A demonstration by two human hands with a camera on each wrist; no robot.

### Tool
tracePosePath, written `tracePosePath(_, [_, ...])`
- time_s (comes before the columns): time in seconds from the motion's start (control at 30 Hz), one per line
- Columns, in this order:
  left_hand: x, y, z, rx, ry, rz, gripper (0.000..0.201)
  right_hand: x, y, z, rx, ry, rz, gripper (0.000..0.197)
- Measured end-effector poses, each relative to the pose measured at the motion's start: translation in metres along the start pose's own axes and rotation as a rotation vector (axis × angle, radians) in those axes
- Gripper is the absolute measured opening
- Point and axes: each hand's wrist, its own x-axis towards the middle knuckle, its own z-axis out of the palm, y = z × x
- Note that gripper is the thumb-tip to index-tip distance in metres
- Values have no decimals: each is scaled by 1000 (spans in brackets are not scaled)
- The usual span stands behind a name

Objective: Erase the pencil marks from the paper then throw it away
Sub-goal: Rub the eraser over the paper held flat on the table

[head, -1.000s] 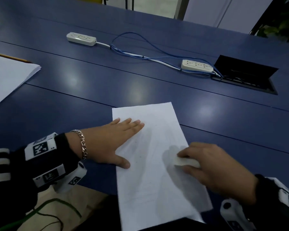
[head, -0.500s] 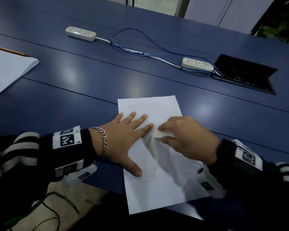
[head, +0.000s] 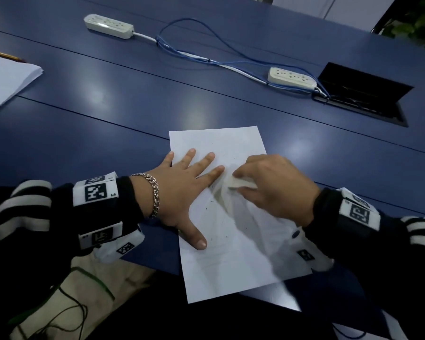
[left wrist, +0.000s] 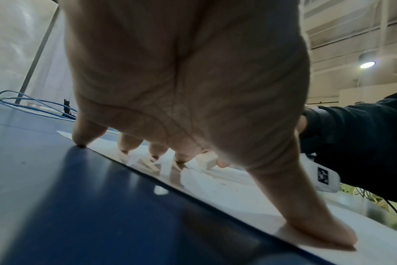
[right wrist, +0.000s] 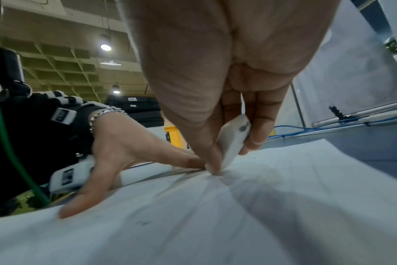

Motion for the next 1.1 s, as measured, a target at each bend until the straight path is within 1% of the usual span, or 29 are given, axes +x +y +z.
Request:
tracePosePath(0.07, [1,0,-1,3,-4,1,161,-2,-3,1,-13,39,-5,27])
tracePosePath(0.17, [-1,1,-1,8,-2,0,161,-26,-31,7,19,59,-118,29])
tracePosePath(0.2, [-1,2,-1,15,-6,1,162,-34,-39,11,33,50,-169,28])
tracePosePath(0.27, [-1,3,-2,25,-9,1,161,-37,-41,15,32,-8,-204,24])
tracePosePath(0.37, [-1,2,-2,21,-2,4,160,-18,-22,9,26,-10,-132,27])
tracePosePath(0.43, [-1,0,-1,19,2,5,160,-10,-16,6,-18,37,-90,25])
tracePosePath(0.47, [0,0,-1,20,6,7,160,-11,-19,7,-18,64,-102,23])
tracePosePath(0.53, [0,0,-1,28,11,5,162,-24,-39,12,-1,83,-180,13])
tracePosePath(0.6, [0,1,-1,40,10,3,162,-39,-54,18,-3,29,-282,6])
tracePosePath(0.63, [1,1,-1,41,7,2,162,-41,-53,18,20,-8,-291,8])
tracePosePath(0.67, [1,1,-1,35,4,1,162,-37,-48,15,60,-34,-264,13])
tracePosePath(0.73, [1,0,-1,22,0,2,161,-23,-31,10,70,-20,-199,26])
tracePosePath(0.8, [1,-1,-1,16,-2,3,161,-13,-23,8,5,33,-148,26])
tracePosePath(0.83, [1,0,-1,15,-3,4,161,-13,-24,9,-6,65,-146,24])
tracePosePath(0.9, [2,-1,-1,19,2,5,162,-25,-38,12,3,113,-195,19])
tracePosePath(0.97, [3,0,0,34,4,1,162,-43,-57,17,6,71,-273,9])
tracePosePath(1.0, [4,1,0,43,5,2,162,-47,-59,19,-3,45,-306,6])
tracePosePath(1.03, [4,1,0,43,5,2,162,-45,-56,18,9,13,-303,9])
tracePosePath(1.1, [3,1,0,30,-1,3,162,-31,-42,13,34,-3,-227,24])
